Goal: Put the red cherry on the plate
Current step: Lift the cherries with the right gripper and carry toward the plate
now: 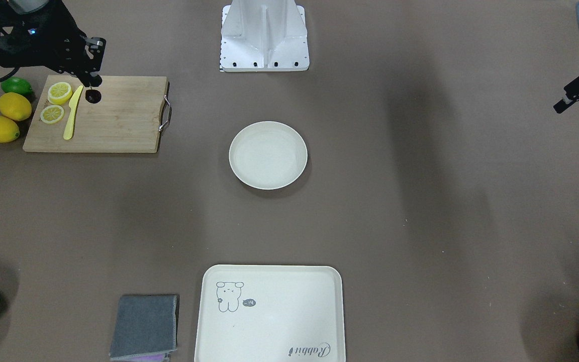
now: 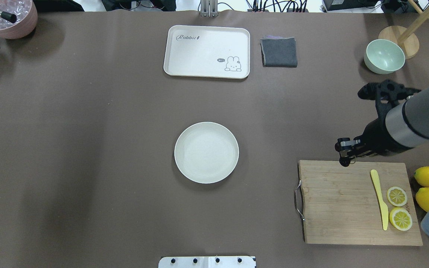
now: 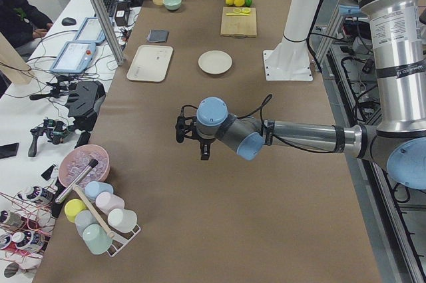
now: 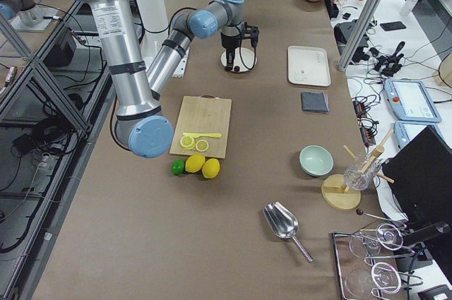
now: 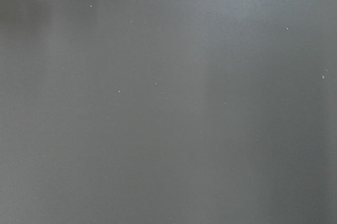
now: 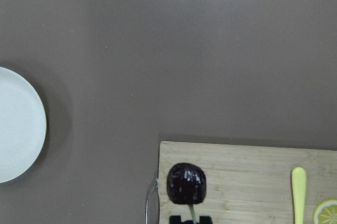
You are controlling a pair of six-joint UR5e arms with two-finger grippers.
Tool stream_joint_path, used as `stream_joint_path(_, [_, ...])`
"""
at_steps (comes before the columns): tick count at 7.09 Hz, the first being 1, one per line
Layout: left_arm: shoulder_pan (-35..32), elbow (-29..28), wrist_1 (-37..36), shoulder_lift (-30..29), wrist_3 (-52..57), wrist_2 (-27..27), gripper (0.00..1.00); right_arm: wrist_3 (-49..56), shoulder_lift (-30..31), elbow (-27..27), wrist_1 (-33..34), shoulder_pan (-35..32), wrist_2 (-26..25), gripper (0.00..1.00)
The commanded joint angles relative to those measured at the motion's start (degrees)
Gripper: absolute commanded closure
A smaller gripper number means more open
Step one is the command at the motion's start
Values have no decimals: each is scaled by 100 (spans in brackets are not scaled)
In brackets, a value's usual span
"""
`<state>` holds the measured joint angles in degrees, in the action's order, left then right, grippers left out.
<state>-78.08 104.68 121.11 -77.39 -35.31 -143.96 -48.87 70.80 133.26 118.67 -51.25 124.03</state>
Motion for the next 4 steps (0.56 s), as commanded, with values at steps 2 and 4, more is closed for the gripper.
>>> stream_joint_path(2, [-58,-87,-35,14,375,-36,1,107,-2169,-815,1649,139,-36,100])
stream_joint_path(4, [-102,-61,-26,162,385,26,1,-674,-3051,-1668,1607,1051,-788,100])
